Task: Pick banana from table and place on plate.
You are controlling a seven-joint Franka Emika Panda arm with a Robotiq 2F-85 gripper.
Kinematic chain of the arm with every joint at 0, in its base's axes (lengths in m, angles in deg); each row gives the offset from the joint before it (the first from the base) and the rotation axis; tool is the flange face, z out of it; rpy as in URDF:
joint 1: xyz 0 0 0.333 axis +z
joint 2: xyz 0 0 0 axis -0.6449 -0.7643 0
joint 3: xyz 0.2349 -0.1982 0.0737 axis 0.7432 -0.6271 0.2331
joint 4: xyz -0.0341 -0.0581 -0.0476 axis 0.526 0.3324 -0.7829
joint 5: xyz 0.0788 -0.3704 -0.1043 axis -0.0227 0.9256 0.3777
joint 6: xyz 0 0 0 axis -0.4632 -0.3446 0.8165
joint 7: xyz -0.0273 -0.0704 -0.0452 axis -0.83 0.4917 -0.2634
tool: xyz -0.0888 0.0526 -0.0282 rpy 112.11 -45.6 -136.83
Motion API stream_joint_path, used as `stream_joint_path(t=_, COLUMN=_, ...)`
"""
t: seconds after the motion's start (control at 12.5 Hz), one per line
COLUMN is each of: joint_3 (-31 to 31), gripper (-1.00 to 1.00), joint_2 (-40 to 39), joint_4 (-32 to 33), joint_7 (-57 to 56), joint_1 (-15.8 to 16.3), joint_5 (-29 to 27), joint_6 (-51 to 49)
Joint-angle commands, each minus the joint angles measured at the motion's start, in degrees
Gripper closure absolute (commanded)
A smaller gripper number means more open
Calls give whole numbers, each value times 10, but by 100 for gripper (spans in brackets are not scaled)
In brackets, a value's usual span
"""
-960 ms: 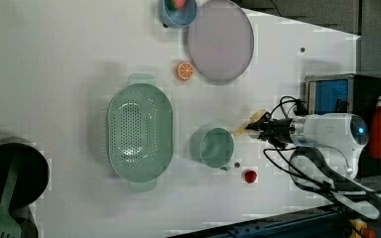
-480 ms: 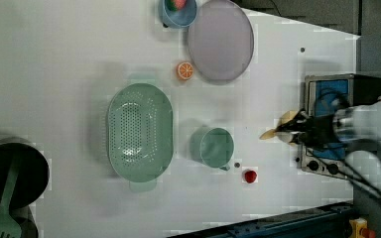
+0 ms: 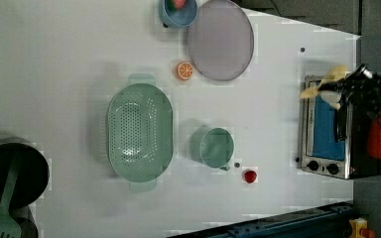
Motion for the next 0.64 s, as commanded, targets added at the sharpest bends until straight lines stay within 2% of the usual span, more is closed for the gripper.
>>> stream_joint_path(t=0.08, joint_3=13, gripper=53, joint_2=-89, joint_4=-39, joint_7=5, joint_1=11, joint_5=2, joint_6=-16)
stream_joint_path(t=0.64, joint_3=14, gripper=53, joint_2=-328, joint_4=-240, joint_7=6, joint_1=25, joint_5=3, joint_6=77)
